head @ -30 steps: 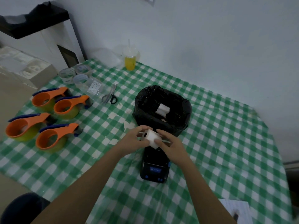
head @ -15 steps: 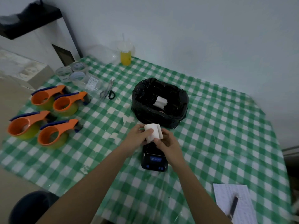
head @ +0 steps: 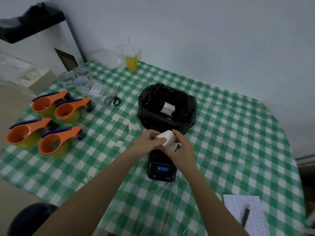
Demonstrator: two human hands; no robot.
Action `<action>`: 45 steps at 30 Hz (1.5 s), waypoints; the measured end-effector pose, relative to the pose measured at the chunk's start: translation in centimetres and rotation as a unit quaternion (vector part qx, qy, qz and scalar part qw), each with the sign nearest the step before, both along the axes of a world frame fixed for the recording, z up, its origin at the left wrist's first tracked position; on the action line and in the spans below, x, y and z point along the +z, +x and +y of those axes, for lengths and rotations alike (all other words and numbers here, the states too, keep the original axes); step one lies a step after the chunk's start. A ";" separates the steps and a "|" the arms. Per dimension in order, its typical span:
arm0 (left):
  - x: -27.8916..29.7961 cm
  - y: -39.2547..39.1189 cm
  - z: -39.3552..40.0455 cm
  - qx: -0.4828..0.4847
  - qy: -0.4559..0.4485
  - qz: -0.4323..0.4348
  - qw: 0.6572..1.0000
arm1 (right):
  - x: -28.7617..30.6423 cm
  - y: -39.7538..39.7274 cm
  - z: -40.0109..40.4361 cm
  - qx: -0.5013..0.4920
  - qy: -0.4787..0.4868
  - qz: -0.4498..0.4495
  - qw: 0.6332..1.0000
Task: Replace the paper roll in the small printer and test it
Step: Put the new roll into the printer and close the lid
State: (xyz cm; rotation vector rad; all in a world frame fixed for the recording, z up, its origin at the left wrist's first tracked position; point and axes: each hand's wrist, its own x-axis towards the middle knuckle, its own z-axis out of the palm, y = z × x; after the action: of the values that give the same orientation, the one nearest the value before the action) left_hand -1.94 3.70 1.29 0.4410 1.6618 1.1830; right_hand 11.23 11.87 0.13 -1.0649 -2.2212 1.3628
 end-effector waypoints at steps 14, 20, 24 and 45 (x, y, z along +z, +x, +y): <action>-1.2 0.0 0.1 -0.057 -0.013 -0.024 0.998 | -0.3 1.8 2.0 0.190 0.213 -0.073 0.956; -3.1 -0.4 0.3 0.033 -0.071 0.188 0.979 | -4.5 3.0 1.0 0.158 0.173 -0.136 0.963; -4.5 -0.7 0.4 -0.021 -0.043 0.301 0.952 | -7.0 2.7 0.9 0.180 0.172 -0.156 0.956; -6.0 -0.2 -0.2 -0.155 -0.033 0.417 0.895 | -8.5 2.5 0.3 0.144 0.297 -0.134 0.934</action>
State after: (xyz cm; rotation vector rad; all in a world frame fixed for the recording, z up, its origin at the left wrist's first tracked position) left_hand -2.10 3.51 -4.74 1.2484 2.2198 0.7125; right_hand 13.69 12.19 -8.41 -0.7514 -2.8108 0.5600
